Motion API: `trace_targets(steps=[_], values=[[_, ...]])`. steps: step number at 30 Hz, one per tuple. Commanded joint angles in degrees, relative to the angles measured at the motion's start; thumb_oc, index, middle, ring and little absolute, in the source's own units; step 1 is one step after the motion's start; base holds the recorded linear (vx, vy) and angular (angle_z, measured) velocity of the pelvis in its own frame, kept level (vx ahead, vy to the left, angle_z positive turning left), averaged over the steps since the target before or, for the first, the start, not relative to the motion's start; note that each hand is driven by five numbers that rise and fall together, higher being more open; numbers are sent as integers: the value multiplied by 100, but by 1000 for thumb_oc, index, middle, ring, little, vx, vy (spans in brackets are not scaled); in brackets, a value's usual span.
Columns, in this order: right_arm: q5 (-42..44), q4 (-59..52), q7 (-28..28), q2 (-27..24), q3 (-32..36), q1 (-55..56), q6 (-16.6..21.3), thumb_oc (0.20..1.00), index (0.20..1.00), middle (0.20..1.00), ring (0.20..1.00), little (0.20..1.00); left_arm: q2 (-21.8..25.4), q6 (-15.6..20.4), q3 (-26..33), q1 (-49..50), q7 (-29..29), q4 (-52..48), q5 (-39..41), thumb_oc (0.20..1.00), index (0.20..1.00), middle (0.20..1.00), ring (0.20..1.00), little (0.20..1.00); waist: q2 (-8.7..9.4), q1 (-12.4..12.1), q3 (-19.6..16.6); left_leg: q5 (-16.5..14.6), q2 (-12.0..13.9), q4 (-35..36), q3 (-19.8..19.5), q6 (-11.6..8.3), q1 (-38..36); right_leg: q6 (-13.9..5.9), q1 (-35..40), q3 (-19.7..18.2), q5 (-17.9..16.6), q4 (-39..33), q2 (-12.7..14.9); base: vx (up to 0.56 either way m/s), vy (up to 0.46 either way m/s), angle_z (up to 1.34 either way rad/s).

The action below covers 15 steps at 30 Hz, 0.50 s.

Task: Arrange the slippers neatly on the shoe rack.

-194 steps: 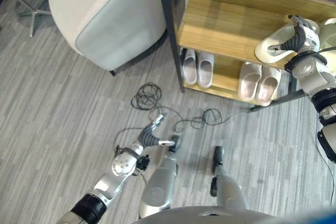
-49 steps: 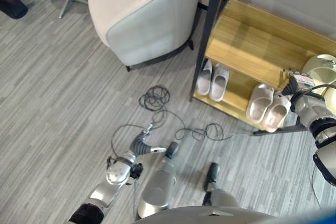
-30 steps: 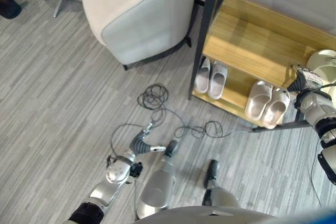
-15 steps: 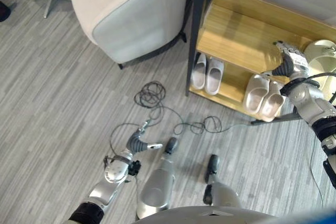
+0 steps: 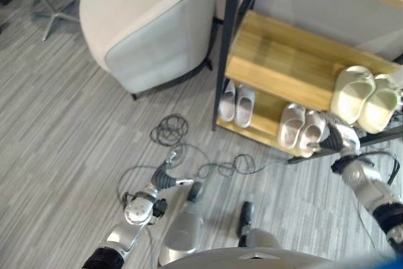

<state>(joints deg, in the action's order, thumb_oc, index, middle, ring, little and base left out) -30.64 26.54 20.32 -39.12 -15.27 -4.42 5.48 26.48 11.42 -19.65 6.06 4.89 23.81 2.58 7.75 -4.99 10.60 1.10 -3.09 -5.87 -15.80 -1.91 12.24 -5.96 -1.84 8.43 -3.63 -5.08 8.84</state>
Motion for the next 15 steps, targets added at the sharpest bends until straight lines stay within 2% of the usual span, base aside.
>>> trace_targets(steps=[1,5,6,8,12,13,14,15], values=[[-100,-21,78,-260,162,195,281,1000,1000,1000,1000,1000,-203,199,-82,192,-8,60,-278,1000,1000,1000,1000,1000,-234,36,-659,-442,-63,459,278,176,-545,-297,62,-56,470,757,52,33,57,-19],[108,102,-81,-22,36,425,411,1000,1000,1000,1000,1000,-302,206,-141,196,18,279,-386,1000,1000,1000,1000,1000,-253,93,-797,-456,-28,571,431,186,-769,-321,143,-177,400,650,51,0,73,-26],[254,366,-282,251,-134,606,453,1000,1000,1000,1000,1000,-371,212,-180,183,-4,415,-416,1000,1000,1000,1000,1000,-247,134,-860,-416,-28,598,500,197,-837,-326,147,-245,340,607,55,-8,14,-30],[323,530,-332,349,-214,590,457,1000,1000,1000,1000,1000,-404,205,-205,165,-10,512,-444,1000,1000,1000,1000,1000,-241,145,-883,-420,-20,610,546,202,-888,-321,162,-294,335,605,45,-25,23,-17],[784,1628,-531,903,-304,790,390,1000,1000,1000,1000,1000,-525,148,-248,58,-24,799,-435,1000,1000,1000,1000,1000,-238,239,-947,-489,7,542,641,211,-1020,-290,225,-418,388,670,-6,-19,-5,-21],[785,1639,-527,907,-307,782,394,1000,1000,1000,1000,1000,-524,150,-247,54,-23,802,-435,1000,1000,1000,1000,1000,-237,236,-942,-492,8,541,644,211,-1023,-289,225,-422,390,673,-7,-40,-19,-11],[1104,2210,-535,1170,-209,781,320,1000,1000,1000,1000,1000,-611,109,-264,-7,-13,987,-422,1000,1000,1000,1000,1000,-252,274,-951,-520,31,499,679,213,-1074,-274,245,-466,409,701,-36,-18,-14,-16],[1105,2220,-532,1173,-211,773,325,1000,1000,1000,1000,1000,-611,113,-264,-12,-12,993,-423,1000,1000,1000,1000,1000,-251,269,-944,-522,32,499,684,213,-1080,-274,248,-470,409,702,-37,-30,-20,-19]])
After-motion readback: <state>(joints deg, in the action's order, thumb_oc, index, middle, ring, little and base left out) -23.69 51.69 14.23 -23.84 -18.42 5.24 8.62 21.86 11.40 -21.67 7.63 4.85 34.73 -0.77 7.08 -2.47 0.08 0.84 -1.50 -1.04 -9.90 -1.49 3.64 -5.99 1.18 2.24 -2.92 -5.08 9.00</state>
